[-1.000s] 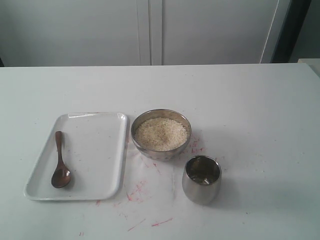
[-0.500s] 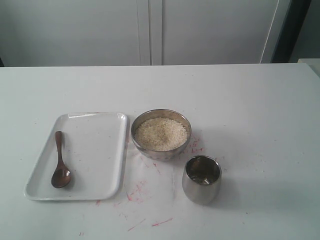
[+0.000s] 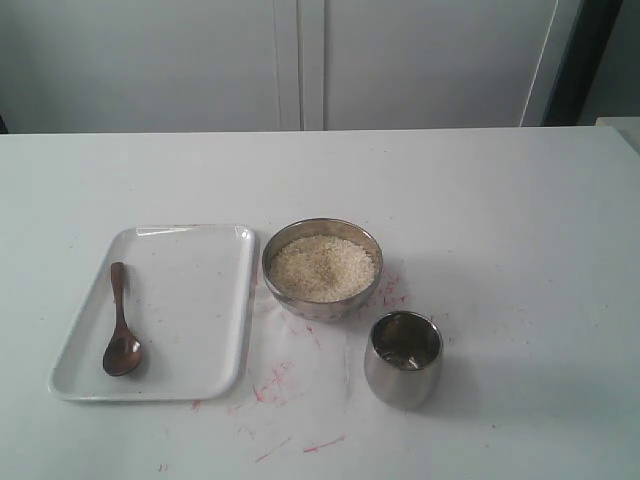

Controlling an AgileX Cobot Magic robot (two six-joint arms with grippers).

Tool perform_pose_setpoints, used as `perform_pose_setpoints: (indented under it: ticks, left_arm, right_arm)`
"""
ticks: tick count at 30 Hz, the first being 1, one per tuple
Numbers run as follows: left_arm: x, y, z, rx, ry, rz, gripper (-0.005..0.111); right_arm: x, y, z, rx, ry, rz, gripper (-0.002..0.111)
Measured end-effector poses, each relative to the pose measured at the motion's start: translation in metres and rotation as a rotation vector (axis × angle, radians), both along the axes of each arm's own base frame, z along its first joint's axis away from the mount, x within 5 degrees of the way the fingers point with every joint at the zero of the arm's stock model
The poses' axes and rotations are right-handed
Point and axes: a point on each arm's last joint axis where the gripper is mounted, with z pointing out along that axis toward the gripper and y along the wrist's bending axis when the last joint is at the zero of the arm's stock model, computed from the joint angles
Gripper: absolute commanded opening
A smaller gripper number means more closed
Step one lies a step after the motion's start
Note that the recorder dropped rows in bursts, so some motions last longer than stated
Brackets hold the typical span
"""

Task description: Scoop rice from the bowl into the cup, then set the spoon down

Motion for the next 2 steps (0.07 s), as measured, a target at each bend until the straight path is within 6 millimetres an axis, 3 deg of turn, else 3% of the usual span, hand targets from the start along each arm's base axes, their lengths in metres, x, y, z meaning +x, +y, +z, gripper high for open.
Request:
perform_pose_setpoints:
  ticks: [2]
  left_arm:
    - [0.0, 0.0, 0.0, 0.0, 0.0, 0.0, 0.014]
  right_arm:
    - [0.0, 0.0, 0.0, 0.0, 0.0, 0.0, 0.0]
